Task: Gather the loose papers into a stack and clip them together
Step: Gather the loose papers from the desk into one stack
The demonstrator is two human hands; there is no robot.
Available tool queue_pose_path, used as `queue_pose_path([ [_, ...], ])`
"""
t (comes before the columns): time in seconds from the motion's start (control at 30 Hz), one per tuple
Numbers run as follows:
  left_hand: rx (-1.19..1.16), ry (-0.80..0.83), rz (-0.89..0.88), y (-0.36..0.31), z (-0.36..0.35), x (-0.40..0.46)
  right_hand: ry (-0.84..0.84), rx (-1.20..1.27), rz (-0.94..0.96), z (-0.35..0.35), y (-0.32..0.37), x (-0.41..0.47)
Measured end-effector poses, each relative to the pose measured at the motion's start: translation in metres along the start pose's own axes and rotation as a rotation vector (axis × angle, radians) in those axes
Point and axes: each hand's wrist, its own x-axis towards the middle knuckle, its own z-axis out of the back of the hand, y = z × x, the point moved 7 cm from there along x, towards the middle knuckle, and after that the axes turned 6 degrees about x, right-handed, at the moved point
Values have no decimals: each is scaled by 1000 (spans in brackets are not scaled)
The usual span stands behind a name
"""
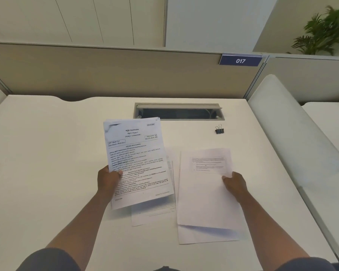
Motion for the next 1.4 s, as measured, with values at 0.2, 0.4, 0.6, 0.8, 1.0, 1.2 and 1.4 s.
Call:
queue_pose_path([
  [0.2, 28, 2, 11, 4, -5, -4, -21, -260, 35, -24, -6, -20],
  [0.4, 92, -42, 29, 9, 6, -8, -60, -247, 19, -36, -5, -27],
  [0.6, 87, -69, 64, 15, 20, -8, 24, 2, -67, -29, -6, -11],
  [0.8, 68, -98, 90, 21, 40, -8, 201, 191, 66, -43, 18, 1],
  [1.0, 20, -90, 113, 26, 57, -12, 365, 330, 106, -84, 64, -15],
  [1.2, 38, -109, 138, 34, 74, -14, 276, 102, 179, -127, 97, -33],
  [1.4, 47, -151, 155, 41, 84, -15, 93, -358, 309, -147, 114, -59],
])
